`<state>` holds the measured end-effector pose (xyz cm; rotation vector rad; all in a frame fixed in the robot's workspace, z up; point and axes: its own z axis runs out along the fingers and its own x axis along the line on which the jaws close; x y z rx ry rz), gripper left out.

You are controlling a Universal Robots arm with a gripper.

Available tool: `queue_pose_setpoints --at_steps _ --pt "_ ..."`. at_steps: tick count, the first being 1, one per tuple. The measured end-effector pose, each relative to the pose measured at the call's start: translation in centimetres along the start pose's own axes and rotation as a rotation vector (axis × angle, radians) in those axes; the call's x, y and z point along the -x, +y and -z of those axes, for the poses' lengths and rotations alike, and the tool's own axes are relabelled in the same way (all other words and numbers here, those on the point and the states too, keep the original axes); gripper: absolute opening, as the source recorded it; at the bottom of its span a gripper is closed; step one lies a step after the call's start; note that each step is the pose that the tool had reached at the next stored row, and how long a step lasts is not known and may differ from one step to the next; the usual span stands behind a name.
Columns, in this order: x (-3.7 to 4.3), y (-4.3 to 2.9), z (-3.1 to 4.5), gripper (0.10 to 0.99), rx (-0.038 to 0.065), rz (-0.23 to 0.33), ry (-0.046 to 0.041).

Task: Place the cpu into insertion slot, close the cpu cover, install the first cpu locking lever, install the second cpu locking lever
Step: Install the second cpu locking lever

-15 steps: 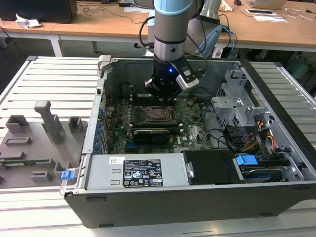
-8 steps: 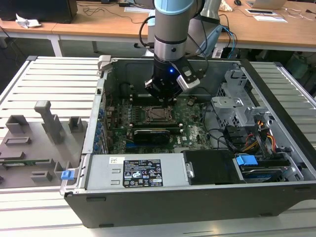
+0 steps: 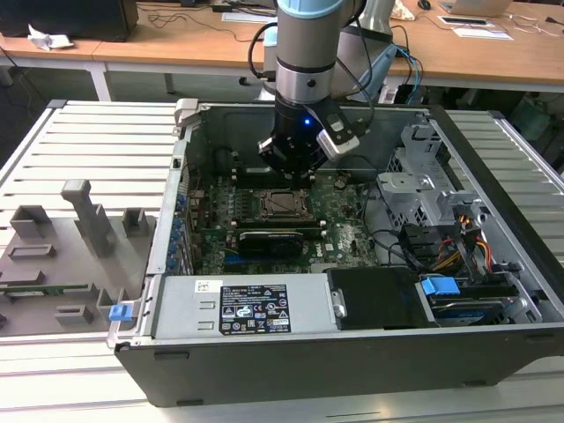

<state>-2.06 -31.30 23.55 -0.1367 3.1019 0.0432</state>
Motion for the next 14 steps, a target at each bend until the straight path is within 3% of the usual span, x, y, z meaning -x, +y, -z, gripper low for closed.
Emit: queue_pose_setpoints --at_steps 14 --pt "-0.08 -0.91 0.03 0.106 0.0 0.0 0.0"
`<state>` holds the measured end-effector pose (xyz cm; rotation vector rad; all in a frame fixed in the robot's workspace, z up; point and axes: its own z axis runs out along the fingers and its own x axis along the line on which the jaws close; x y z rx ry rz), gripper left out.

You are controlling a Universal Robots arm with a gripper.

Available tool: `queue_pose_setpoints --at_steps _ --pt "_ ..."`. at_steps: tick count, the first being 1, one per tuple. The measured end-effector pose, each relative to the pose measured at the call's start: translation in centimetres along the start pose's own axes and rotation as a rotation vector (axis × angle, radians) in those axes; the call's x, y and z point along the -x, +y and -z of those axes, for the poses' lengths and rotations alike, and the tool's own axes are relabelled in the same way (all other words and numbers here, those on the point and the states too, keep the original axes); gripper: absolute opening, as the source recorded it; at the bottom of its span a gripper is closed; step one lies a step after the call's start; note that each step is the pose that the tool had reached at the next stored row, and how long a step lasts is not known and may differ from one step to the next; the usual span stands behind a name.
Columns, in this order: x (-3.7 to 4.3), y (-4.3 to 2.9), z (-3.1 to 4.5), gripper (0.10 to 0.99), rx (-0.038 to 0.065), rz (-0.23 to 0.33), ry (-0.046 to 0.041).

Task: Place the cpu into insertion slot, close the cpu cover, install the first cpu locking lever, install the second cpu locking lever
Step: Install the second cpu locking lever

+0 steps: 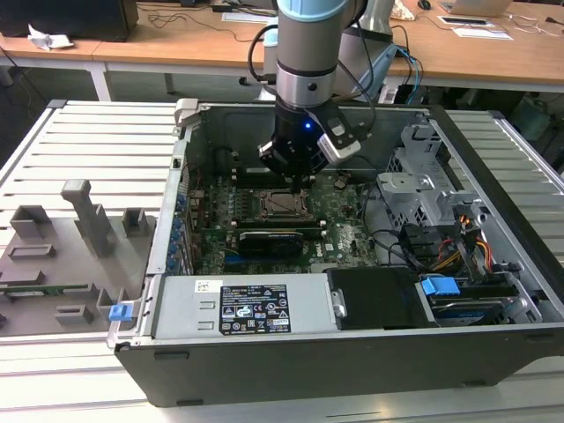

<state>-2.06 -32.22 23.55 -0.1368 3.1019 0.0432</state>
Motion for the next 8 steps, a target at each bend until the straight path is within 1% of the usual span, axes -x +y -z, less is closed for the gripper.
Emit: queue_pose_setpoints --at_steps 8 --pt "-0.05 -0.53 0.01 0.106 0.0 0.0 0.0"
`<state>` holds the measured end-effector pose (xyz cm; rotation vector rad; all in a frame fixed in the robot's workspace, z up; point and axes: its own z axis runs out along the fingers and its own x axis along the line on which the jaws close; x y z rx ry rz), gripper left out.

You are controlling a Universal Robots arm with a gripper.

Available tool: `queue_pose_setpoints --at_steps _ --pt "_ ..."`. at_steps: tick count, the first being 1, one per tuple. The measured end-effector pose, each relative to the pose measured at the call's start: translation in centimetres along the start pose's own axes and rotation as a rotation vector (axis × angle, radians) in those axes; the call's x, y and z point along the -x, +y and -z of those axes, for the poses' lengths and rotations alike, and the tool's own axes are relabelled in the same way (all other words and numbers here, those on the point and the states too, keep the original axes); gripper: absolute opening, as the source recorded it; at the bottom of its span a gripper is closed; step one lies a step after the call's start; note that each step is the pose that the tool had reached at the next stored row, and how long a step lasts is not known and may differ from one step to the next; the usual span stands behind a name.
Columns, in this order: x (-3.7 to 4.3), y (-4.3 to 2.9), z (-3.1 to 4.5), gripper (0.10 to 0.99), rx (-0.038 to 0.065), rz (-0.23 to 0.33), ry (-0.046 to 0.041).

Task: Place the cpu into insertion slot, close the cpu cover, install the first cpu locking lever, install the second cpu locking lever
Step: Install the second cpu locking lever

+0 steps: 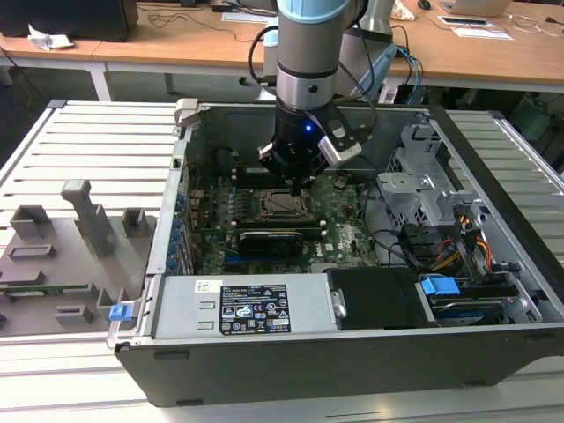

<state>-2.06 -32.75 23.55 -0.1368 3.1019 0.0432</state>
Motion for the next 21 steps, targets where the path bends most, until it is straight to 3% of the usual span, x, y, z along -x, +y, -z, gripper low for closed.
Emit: queue_pose_setpoints --at_steps 7,14,15,17,19,20,21 --pt "0.03 -0.15 1.08 0.106 0.0 -0.001 -0.0001" --pt "-0.13 -1.79 1.01 0.106 0.001 -0.003 -0.0002" --pt "-0.15 -2.02 0.99 0.106 0.007 -0.003 0.0016" --pt "-0.16 -2.06 0.98 0.106 0.029 -0.004 0.0039" --pt "-0.18 -2.29 0.97 0.106 0.071 -0.006 0.0019" --pt "-0.19 -2.4 0.96 0.106 0.081 -0.006 0.0015" --pt "-0.2 -2.54 0.93 0.106 0.083 -0.007 0.0013"
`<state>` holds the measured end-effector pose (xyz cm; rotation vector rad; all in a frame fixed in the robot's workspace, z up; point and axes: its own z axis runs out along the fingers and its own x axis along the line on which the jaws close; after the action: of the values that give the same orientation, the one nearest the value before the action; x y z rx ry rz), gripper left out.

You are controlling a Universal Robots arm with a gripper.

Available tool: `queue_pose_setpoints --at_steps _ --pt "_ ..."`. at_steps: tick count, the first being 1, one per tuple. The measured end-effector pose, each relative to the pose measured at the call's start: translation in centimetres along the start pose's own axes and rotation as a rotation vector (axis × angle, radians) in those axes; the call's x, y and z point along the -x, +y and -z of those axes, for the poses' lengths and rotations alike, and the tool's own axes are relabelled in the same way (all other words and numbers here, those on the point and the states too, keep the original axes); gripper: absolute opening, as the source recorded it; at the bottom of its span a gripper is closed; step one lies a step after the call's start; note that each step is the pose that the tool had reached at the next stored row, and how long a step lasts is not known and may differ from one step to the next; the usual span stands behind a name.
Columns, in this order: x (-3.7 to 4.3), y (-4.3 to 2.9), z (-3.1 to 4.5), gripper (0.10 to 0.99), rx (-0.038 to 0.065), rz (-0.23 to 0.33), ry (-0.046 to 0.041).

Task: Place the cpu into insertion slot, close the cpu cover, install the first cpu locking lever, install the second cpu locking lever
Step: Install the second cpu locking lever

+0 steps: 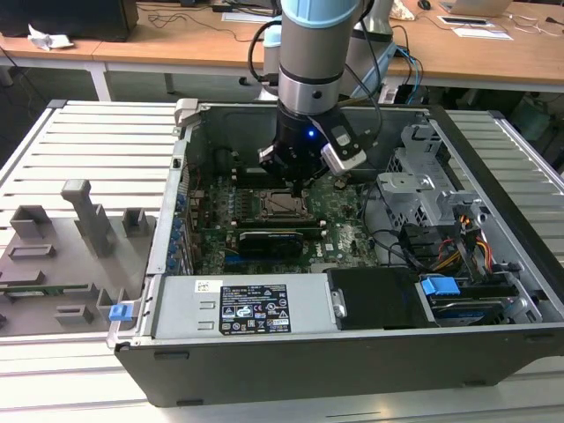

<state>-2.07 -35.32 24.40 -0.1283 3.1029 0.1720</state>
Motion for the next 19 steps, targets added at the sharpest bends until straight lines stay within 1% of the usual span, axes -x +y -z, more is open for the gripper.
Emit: queue_pose_setpoints --at_steps 4,15,19 --pt "-0.05 -0.5 -0.1 0.106 0.0 -0.003 -0.0003" --pt "-0.16 -1.88 0.02 0.106 0.0 -0.003 -0.0004" --pt "-0.18 -2.16 0.05 0.106 0.0 -0.003 -0.0003"
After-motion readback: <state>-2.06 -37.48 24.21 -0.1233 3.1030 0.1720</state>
